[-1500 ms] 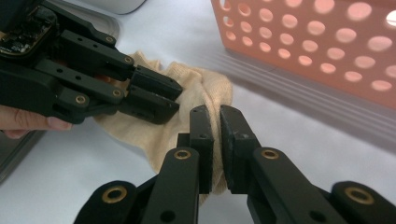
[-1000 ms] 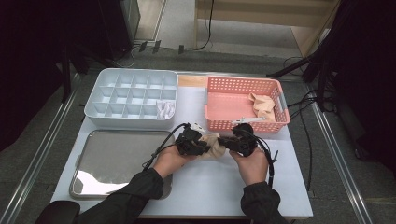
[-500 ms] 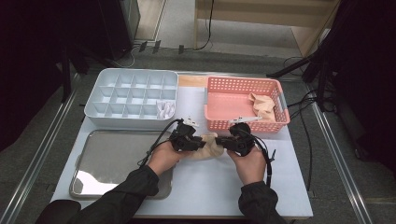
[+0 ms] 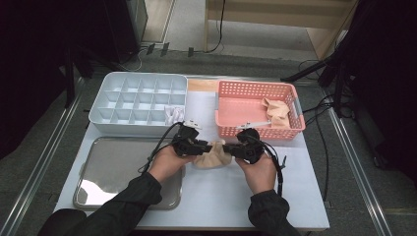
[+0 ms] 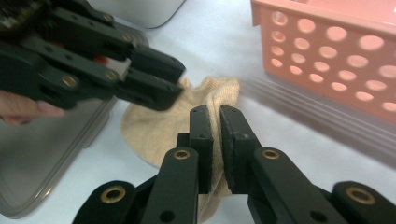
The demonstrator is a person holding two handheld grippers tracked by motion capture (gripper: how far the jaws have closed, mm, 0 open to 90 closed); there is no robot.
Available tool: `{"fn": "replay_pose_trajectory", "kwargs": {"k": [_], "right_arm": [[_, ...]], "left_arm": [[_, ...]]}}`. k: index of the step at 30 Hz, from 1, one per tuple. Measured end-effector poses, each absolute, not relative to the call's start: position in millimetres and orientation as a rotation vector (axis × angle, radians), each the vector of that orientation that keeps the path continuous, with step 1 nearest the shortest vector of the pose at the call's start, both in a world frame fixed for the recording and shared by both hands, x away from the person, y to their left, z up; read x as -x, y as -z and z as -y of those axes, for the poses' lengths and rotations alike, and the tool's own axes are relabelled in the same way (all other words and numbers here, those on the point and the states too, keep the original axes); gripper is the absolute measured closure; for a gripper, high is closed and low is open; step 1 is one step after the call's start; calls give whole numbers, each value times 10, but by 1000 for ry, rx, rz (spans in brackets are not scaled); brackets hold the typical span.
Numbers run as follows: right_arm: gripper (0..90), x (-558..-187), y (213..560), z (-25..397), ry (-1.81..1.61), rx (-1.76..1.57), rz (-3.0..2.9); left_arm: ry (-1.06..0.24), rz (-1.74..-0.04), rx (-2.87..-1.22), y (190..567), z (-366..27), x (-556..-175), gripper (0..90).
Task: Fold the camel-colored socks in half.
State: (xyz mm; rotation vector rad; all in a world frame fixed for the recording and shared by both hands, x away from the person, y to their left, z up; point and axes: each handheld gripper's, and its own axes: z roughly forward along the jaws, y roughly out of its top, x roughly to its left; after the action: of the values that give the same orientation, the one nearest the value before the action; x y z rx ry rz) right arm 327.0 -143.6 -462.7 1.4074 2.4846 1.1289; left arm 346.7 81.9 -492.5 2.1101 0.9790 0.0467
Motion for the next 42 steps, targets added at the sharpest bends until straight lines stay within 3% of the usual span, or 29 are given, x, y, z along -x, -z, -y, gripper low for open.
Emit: {"fn": "replay_pose_trajectory", "kwargs": {"k": [10,30,34,42], "right_arm": [[850,-3268,4633,1246,-1128,-1378,-2535],[840,-3337,4888,912,-1113,-1309,-2599],[820,-3355,4947,860,-1129,-1277,-2602],[687,-3349,4941,806,-1182,-1205,-2616]], "left_arm": [[-73,-1017,-2052,4824,-1176,-3393,696],[-91,-1018,-2028,4846,-1358,-3228,685],[-90,-1025,-2031,4874,-1373,-3222,684],[-99,-1040,-2012,4871,-1442,-3210,682]]}}
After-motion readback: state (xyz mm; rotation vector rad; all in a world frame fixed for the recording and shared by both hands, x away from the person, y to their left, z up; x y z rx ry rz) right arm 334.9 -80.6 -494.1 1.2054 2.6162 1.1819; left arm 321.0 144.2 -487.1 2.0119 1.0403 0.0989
